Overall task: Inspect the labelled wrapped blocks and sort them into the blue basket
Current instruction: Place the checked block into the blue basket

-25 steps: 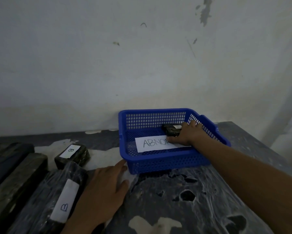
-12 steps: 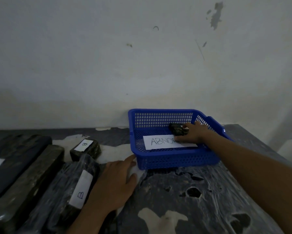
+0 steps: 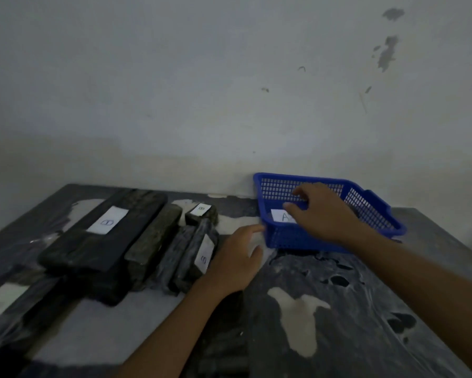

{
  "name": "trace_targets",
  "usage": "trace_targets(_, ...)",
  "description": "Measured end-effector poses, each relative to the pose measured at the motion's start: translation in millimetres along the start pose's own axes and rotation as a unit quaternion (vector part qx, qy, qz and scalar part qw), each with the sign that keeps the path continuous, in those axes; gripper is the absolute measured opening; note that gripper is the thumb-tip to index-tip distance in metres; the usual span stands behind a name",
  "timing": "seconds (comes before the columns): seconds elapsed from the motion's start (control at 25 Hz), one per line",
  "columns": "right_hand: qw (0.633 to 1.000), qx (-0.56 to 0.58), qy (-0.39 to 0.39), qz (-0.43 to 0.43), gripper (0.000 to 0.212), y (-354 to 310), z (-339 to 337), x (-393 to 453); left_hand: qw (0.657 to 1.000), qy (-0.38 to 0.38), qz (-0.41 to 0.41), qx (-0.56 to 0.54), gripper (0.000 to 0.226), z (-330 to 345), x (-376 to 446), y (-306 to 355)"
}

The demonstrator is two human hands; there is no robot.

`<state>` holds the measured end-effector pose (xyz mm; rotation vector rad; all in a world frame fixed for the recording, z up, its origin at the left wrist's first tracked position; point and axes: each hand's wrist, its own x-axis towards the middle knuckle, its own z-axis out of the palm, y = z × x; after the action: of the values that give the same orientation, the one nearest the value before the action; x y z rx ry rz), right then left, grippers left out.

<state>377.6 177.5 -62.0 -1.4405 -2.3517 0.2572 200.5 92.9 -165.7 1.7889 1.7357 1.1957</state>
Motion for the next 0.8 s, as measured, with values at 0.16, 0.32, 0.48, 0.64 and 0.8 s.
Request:
trace_targets(0.16, 0.986, 0.011, -0.162, 0.024, 0.043, -53, 34, -70, 0.998, 0.039, 0.033, -0.026, 0.030, -43, -68, -14)
trace_targets(0.32, 0.969, -0.047, -0.239, 0.050, 0.093, -96, 82, -122, 0.998, 0.048, 0.038, 0.023, 0.040, -84, -129, -58)
trace_targets(0.48, 0.959, -0.120, -0.236, 0.102, 0.129, -128, 112, -139, 0.998, 0.059, 0.002, 0.020, 0.033, -85, -137, -68)
trace_targets(0.64, 0.962, 0.004, -0.200, 0.186, 0.118, -127, 110, -135, 0.999, 0.019, -0.001, 0.034, 0.027, -86, -138, -66)
trace_targets(0.8, 0.969, 0.097, -0.125, 0.189, 0.099, -106, 97, -141, 0.999, 0.026, 0.002, 0.023, 0.026, -89, -140, -66)
